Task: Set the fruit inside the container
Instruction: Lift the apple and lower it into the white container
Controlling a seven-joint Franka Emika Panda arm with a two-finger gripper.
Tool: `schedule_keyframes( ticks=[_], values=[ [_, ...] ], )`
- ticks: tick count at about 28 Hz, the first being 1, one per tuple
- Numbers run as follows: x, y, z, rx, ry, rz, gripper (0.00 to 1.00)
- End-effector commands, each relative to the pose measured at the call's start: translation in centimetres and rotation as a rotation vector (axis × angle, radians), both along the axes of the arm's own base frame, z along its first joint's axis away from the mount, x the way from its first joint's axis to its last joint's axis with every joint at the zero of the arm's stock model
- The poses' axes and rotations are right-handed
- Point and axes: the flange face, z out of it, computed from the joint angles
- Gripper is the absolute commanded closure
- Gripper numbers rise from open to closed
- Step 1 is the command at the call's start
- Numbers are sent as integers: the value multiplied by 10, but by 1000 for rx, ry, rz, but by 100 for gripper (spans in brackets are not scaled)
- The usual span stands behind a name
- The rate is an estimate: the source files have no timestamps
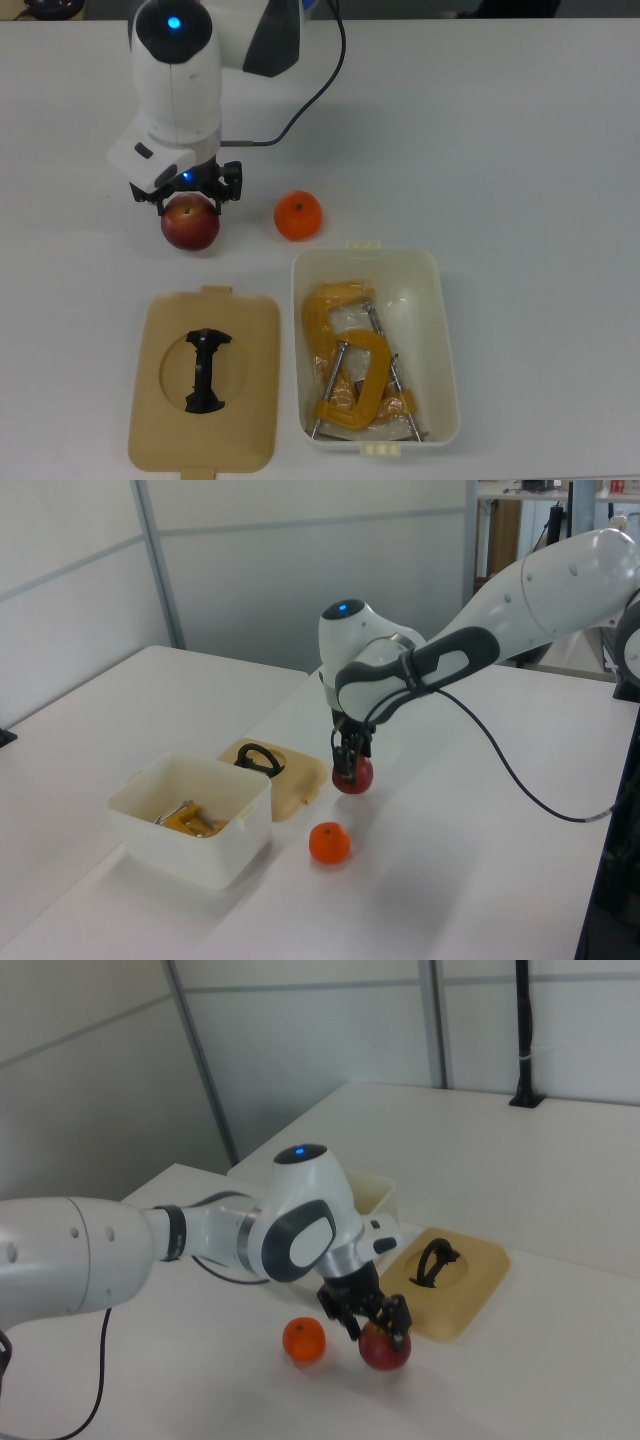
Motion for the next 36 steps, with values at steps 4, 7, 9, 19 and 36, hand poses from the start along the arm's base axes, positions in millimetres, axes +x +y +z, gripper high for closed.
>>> schedule_keyframes(
  ticks=[4, 7, 9, 19, 36],
  values=[
    [17, 16, 75, 123, -126, -63, 97],
    [25, 24, 84, 154, -160, -102, 97],
    [34, 50, 94, 180, -207, -95, 97],
    [58, 148, 94, 231, -380, -117, 97],
    [44, 152, 105, 175, -258, -153, 0]
  ],
)
